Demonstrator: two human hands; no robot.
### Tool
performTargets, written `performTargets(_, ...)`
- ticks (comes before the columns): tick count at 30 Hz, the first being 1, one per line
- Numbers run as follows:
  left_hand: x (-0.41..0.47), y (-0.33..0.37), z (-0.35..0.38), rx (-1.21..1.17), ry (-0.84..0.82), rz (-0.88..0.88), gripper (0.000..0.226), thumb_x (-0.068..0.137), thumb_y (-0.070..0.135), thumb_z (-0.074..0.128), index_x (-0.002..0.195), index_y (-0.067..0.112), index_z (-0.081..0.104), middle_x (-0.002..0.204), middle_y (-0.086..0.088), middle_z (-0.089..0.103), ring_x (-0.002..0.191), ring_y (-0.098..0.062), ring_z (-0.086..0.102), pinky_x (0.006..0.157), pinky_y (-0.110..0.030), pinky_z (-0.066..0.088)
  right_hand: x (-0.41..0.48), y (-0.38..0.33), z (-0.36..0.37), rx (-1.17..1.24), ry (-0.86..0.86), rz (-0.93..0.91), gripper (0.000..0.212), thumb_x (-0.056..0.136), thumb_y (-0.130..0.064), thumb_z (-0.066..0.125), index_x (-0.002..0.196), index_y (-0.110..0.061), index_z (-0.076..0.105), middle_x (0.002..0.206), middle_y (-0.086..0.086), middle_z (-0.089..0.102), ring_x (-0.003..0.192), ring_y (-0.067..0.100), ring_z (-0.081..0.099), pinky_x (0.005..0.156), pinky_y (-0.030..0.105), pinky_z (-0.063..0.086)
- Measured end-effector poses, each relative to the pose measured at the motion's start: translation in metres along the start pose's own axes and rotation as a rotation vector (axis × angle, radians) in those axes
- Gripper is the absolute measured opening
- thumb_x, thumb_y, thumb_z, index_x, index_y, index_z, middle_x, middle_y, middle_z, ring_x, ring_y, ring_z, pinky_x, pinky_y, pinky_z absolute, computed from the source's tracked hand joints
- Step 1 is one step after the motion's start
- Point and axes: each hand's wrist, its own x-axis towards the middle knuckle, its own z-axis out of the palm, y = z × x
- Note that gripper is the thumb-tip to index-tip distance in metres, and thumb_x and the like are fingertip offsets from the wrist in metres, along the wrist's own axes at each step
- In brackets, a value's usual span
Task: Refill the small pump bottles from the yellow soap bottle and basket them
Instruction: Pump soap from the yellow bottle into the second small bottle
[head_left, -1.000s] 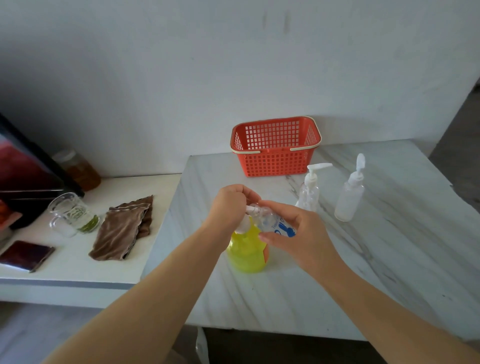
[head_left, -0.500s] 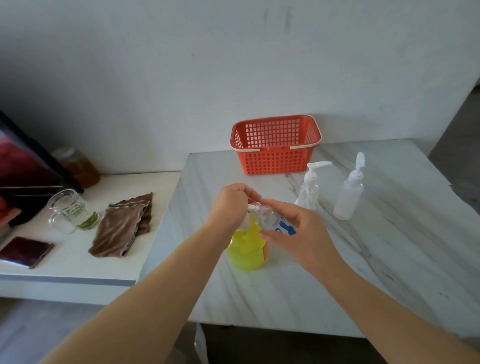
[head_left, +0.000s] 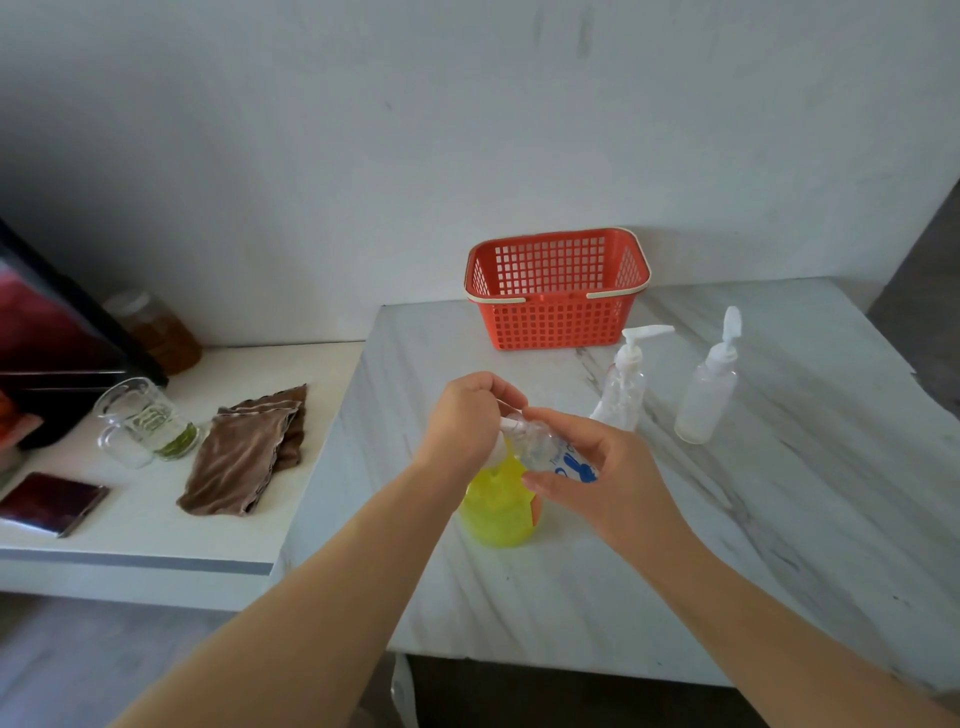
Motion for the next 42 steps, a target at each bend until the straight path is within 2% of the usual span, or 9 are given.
performTargets(4,-0.002,0.002,0.0,-0.003,0.006,-0.013,0.039,0.082,-0.005,0.03,0.073,0.014,0.063,0.075,-0.005,0.062,0.069,-0.021,0.055,0.059,-0.025,0.043,0.0,0.0,0.0,0.008,-0.001,0.007,0.054,0.071,-0.002,0.079,0.117,-0.028,0.066,0.102,-0.008,0.073,0.094,0.006,0.068,0.082,0.018,0.052)
performTargets(8,-0.004,0.007,-0.002,0.015,-0.013,-0.019,0.038,0.083,-0.005,0.033,0.071,0.014,0.062,0.074,-0.004,0.061,0.069,-0.02,0.054,0.06,-0.026,0.044,0.0,-0.003,0.0,0.022,0.011,-0.001,0.055,0.071,-0.001,0.08,0.111,-0.036,0.066,0.102,-0.008,0.073,0.095,0.008,0.069,0.085,0.025,0.054)
performTargets(12,-0.003,0.013,-0.007,0.051,-0.041,-0.017,0.036,0.085,-0.006,0.035,0.069,0.014,0.06,0.069,-0.002,0.06,0.064,-0.016,0.053,0.058,-0.024,0.042,0.002,-0.008,0.001,0.014,0.014,-0.016,0.055,0.07,-0.001,0.079,0.108,-0.039,0.065,0.101,-0.01,0.074,0.094,0.006,0.069,0.082,0.02,0.052)
performTargets(17,0.0,0.009,-0.005,0.024,-0.015,-0.024,0.037,0.084,-0.006,0.035,0.069,0.014,0.062,0.071,-0.003,0.061,0.068,-0.018,0.054,0.065,-0.027,0.045,0.002,-0.004,0.001,0.042,-0.005,-0.013,0.054,0.07,-0.004,0.08,0.116,-0.029,0.067,0.103,-0.007,0.074,0.096,0.008,0.069,0.084,0.022,0.053)
performTargets(20,0.0,0.005,-0.002,-0.007,-0.012,0.005,0.038,0.084,-0.004,0.033,0.073,0.015,0.064,0.08,-0.006,0.066,0.074,-0.021,0.056,0.072,-0.031,0.047,0.001,0.001,0.0,0.058,-0.016,-0.002,0.055,0.071,-0.004,0.08,0.12,-0.025,0.066,0.104,-0.005,0.073,0.097,0.011,0.069,0.086,0.026,0.054)
performTargets(30,0.0,0.0,0.001,-0.052,0.023,0.0,0.038,0.082,-0.006,0.031,0.075,0.011,0.065,0.076,-0.007,0.063,0.071,-0.022,0.056,0.062,-0.027,0.046,0.003,0.004,0.001,0.077,-0.02,0.019,0.054,0.071,0.002,0.078,0.119,-0.02,0.067,0.104,-0.003,0.074,0.094,0.01,0.069,0.083,0.019,0.052)
performTargets(33,-0.002,0.003,-0.002,-0.038,0.008,-0.009,0.037,0.083,-0.005,0.034,0.074,0.012,0.065,0.075,-0.005,0.063,0.07,-0.021,0.056,0.059,-0.025,0.045,0.003,0.002,0.001,0.08,-0.015,0.012,0.054,0.071,0.002,0.078,0.119,-0.02,0.067,0.104,-0.003,0.074,0.095,0.011,0.069,0.083,0.021,0.053)
performTargets(39,-0.004,0.007,-0.007,-0.031,0.001,0.014,0.034,0.083,-0.006,0.036,0.073,0.011,0.064,0.072,-0.006,0.062,0.066,-0.018,0.054,0.061,-0.025,0.044,0.002,-0.001,0.004,0.088,-0.017,0.008,0.054,0.07,-0.005,0.08,0.118,-0.025,0.067,0.104,-0.005,0.073,0.097,0.012,0.069,0.087,0.026,0.054)
performTargets(42,-0.003,0.006,-0.005,-0.014,0.003,0.009,0.036,0.082,-0.005,0.034,0.074,0.011,0.065,0.075,-0.006,0.063,0.07,-0.02,0.056,0.062,-0.026,0.045,0.003,-0.001,0.002,0.087,-0.012,0.012,0.053,0.069,-0.004,0.081,0.117,-0.024,0.067,0.104,-0.005,0.073,0.097,0.01,0.069,0.084,0.023,0.053)
